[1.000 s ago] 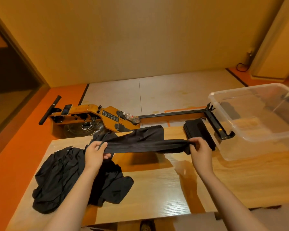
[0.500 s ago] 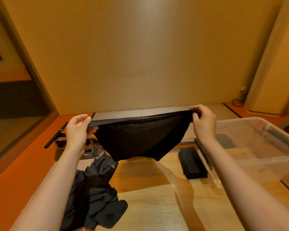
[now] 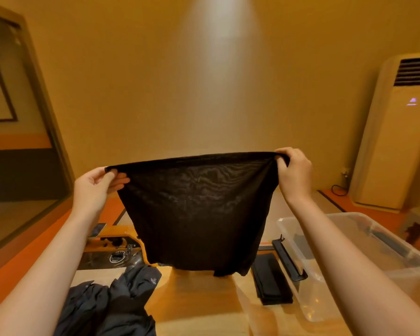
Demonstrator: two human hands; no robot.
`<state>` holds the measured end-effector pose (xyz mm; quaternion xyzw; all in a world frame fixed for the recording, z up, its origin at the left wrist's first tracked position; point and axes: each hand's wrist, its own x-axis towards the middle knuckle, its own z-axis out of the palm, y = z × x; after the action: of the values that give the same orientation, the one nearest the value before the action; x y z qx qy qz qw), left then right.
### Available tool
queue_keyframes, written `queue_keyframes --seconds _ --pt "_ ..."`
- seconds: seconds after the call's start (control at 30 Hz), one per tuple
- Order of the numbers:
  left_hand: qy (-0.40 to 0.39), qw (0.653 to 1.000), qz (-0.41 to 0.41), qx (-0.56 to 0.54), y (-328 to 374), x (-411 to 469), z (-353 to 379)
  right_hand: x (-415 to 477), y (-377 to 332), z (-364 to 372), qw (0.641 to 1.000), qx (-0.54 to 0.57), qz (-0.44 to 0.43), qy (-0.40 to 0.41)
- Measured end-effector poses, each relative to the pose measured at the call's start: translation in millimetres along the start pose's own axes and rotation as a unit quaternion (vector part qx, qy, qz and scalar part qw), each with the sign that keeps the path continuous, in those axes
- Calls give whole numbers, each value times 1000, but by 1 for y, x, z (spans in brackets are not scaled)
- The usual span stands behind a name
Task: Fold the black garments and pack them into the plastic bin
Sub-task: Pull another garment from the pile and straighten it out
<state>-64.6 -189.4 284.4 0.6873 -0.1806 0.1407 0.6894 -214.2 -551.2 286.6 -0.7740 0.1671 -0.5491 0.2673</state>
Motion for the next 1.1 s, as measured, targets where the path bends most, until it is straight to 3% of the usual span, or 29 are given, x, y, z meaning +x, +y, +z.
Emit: queue_keyframes --seconds 0.23,0.37,0.53,0.7,0.87,1.1 --pt "91 994 49 18 32 38 13 43 -22 -11 995 79 -1 60" --pt "47 998 36 21 36 63 20 62 -21 0 994 92 33 56" --pt "-29 994 -75 72 -5 98 23 64 3 42 993 56 101 -19" --pt "-20 992 -118 35 -41 130 40 71 28 86 989 51 132 -44" --pt "-30 998 -48 20 -25 188 54 116 17 110 992 76 96 12" --pt "28 996 81 -27 23 219 49 164 -22 97 988 136 38 60"
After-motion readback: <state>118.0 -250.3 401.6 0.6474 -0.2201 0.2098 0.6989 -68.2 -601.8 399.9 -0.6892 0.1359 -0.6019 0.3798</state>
